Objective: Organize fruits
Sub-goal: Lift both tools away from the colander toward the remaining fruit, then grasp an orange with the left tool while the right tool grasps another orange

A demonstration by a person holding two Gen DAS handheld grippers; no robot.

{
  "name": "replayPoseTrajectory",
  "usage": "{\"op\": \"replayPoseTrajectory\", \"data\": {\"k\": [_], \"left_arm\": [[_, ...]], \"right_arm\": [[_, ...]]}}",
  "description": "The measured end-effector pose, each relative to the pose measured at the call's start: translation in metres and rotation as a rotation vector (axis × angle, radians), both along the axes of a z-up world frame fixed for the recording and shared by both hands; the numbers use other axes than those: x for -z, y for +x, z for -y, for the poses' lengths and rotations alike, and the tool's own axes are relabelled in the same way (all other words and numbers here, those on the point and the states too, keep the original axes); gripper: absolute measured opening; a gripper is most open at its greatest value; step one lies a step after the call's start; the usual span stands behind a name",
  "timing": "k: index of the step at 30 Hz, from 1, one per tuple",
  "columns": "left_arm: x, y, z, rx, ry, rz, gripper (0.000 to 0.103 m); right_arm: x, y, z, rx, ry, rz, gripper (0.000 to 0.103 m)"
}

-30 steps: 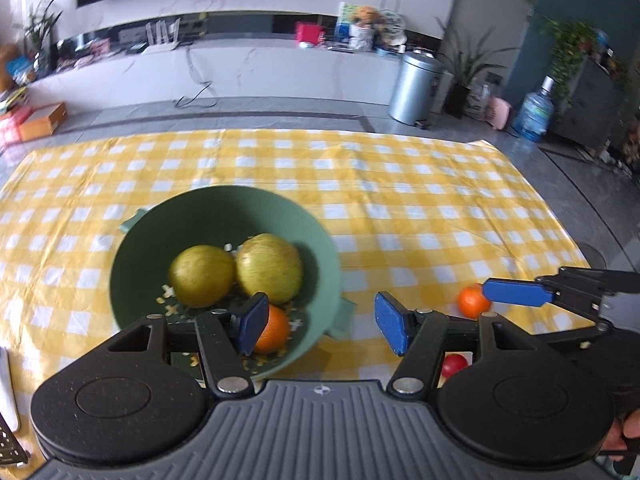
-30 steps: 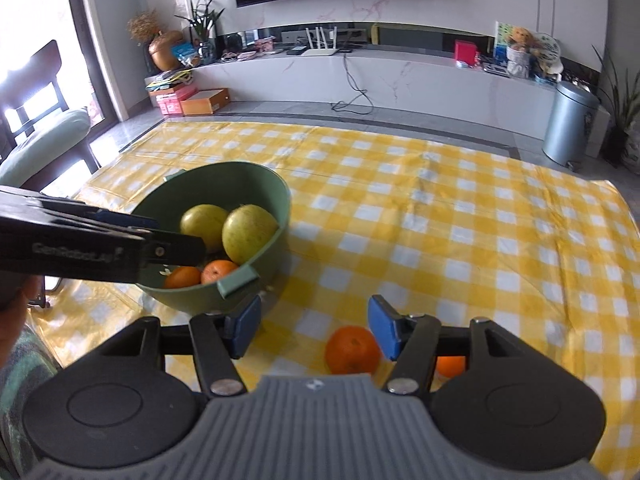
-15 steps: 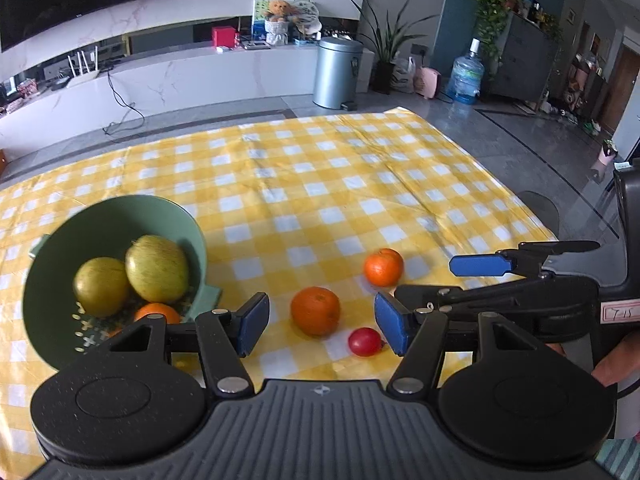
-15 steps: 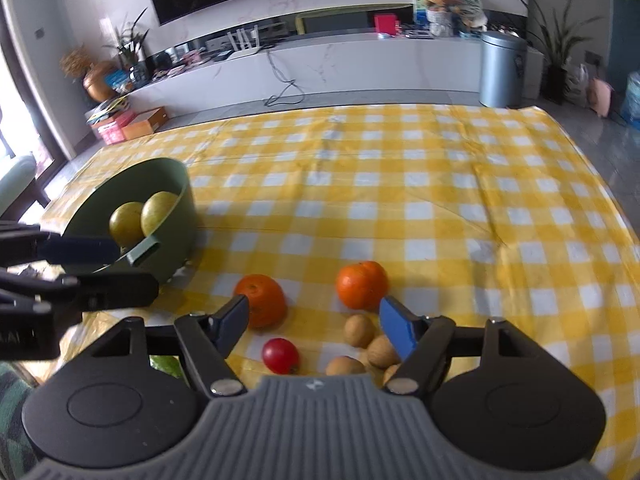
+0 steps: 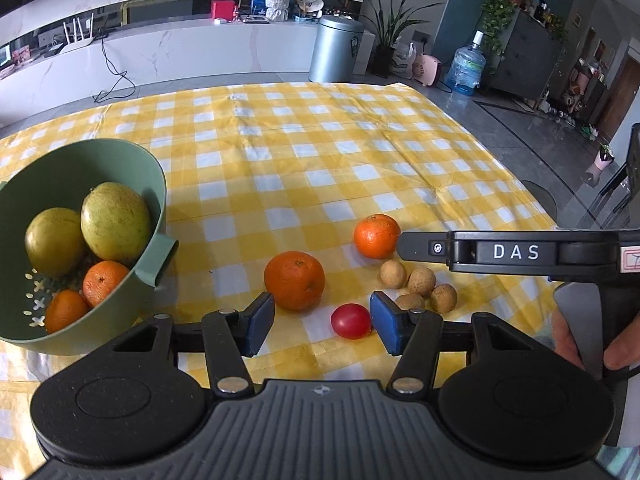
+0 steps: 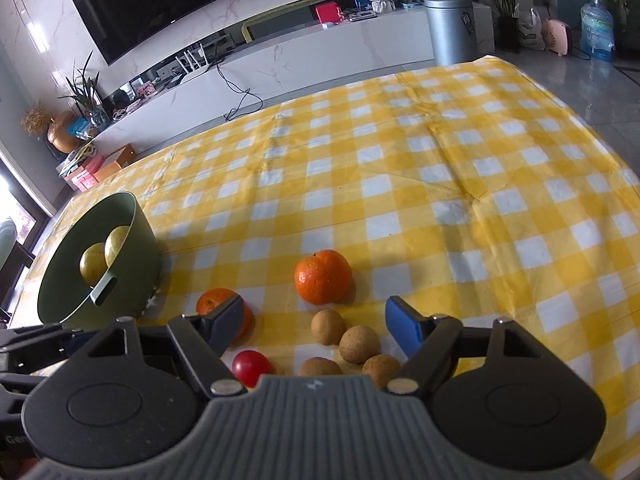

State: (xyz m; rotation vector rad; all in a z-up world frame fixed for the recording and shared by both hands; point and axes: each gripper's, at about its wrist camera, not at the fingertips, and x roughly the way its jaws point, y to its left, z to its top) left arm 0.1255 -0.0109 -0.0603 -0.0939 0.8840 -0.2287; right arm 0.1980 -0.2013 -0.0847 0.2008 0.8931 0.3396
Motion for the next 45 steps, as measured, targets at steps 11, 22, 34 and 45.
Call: {"op": "replayPoseTrajectory", "data": {"k": [11,22,34,45], "left_arm": [[0.025,0.017,0.000,-0.075,0.014,-0.003,0.064],[0.038,0.027,0.005,-0.100,0.036,0.000,0.060],[0.046,0.038,-0.001,-0.114,-0.005,-0.035,0.057],[0.048,0.041,-0.002,-0.112,-0.031,-0.050,0.051]], "right_arm": [[0.012,0.020,-0.012,-0.001,-0.038,-0.015,0.063],[0.025,0.036,-0.026,-0.010,-0.083,-0.030,0.059],[0.035,0.050,-0.033,-0.019,-0.094,-0.061,0.052],[0.040,0.054,-0.033,-0.007,-0.091,-0.083,0.041]]}}
